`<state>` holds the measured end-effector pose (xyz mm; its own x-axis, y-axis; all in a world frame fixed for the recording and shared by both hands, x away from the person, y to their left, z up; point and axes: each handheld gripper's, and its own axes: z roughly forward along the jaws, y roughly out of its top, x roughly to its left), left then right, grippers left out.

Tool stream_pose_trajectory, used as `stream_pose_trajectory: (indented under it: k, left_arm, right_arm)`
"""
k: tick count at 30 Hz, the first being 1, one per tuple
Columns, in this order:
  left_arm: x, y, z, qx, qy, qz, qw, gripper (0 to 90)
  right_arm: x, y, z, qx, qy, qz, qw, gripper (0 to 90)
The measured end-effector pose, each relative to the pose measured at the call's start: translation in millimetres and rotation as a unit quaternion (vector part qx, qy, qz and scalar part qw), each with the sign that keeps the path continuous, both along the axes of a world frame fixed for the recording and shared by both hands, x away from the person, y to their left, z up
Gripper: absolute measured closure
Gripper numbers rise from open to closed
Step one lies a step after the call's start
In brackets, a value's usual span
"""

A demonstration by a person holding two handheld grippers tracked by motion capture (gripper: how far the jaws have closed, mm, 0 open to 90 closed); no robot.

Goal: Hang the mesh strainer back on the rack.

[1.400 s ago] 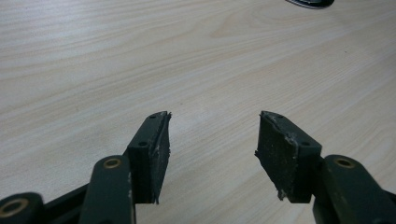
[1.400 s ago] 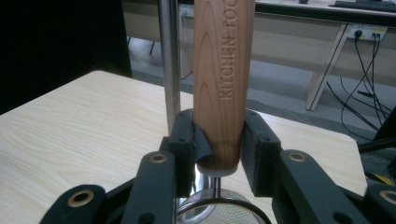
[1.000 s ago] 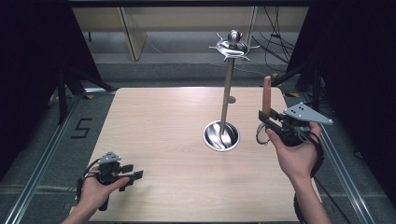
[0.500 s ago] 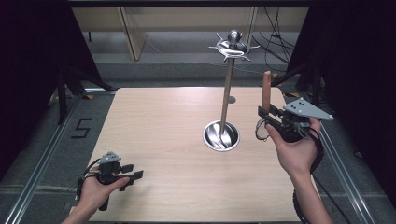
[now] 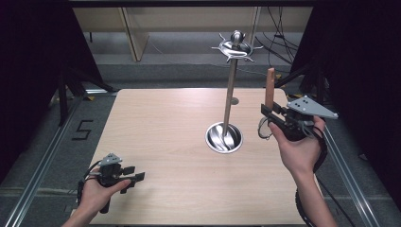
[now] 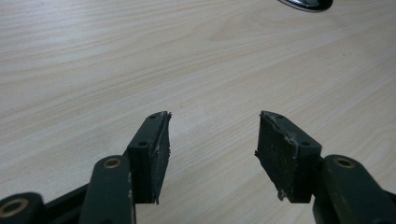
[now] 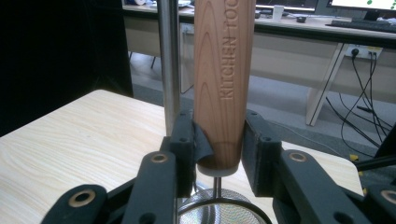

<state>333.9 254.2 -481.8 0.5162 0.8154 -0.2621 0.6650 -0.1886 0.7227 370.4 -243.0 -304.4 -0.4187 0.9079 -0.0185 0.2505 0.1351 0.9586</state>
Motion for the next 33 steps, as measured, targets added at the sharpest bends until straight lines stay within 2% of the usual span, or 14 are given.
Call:
stream_pose_trajectory:
  k: [6, 8, 10, 15, 17, 18, 19, 20, 23, 24, 25, 30, 32, 33]
  left_arm:
    - [-0.1, -0.7, -0.4, -0.001, -0.001, 0.002, 1.0000, 43.0]
    - [-0.1, 0.6, 0.4, 0.006, 0.000, -0.005, 1.0000, 43.0]
    - [-0.4, -0.1, 0.1, 0.000, -0.004, 0.002, 1.0000, 43.0]
    - [-0.2, -0.2, 0.6, -0.002, -0.003, 0.000, 1.0000, 43.0]
    - [-0.4, -0.4, 0.8, -0.002, -0.003, 0.000, 1.0000, 42.9]
    - [-0.3, 0.8, 1.1, 0.005, -0.002, -0.005, 1.0000, 42.9]
    - [-0.4, 0.1, 0.8, 0.000, -0.002, -0.001, 1.0000, 42.9]
    - [-0.5, -0.6, 0.5, -0.005, -0.004, 0.003, 1.0000, 42.9]
    - [-0.5, -0.5, 0.6, -0.005, -0.005, 0.004, 1.0000, 42.9]
    - [-0.6, -0.7, 0.6, -0.004, -0.006, 0.005, 1.0000, 42.9]
    - [-0.6, -0.7, 0.6, -0.004, -0.006, 0.005, 1.0000, 42.9]
    - [-0.5, -0.2, 0.7, -0.004, -0.004, 0.003, 1.0000, 42.9]
    - [-0.5, -0.2, 0.8, -0.004, -0.005, 0.003, 1.0000, 42.9]
    - [-0.6, -0.3, 0.8, -0.004, -0.006, 0.005, 1.0000, 42.9]
  right_arm:
    - [0.0, 0.5, 1.3, 0.005, 0.006, -0.003, 1.0000, 69.3]
    - [1.6, 0.0, 1.9, 0.007, -0.002, 0.002, 1.0000, 69.2]
    - [0.4, 0.7, 2.5, 0.009, 0.003, -0.004, 0.9999, 69.2]
    - [2.0, -0.4, 4.2, 0.001, -0.003, 0.000, 1.0000, 69.2]
    - [1.1, 1.0, 5.0, 0.010, 0.003, -0.003, 0.9999, 69.3]
    - [2.2, 0.7, 5.7, 0.008, -0.004, -0.001, 1.0000, 69.3]
    - [2.9, 0.1, 6.4, 0.002, -0.006, 0.000, 1.0000, 69.3]
    - [1.9, 1.5, 7.3, 0.010, 0.001, -0.004, 0.9999, 69.3]
    - [4.3, 1.4, 9.4, 0.001, -0.010, 0.004, 0.9999, 69.2]
    - [4.0, 2.9, 10.9, 0.006, -0.007, 0.002, 1.0000, 69.3]
    - [5.5, 3.1, 11.1, 0.003, -0.015, 0.003, 0.9999, 69.2]
    - [5.5, 5.2, 13.1, 0.006, -0.011, 0.002, 0.9999, 69.3]
    - [7.2, 4.7, 13.6, -0.001, -0.018, 0.007, 0.9998, 69.3]
    - [6.9, 5.6, 13.7, 0.003, -0.013, 0.006, 0.9999, 69.2]
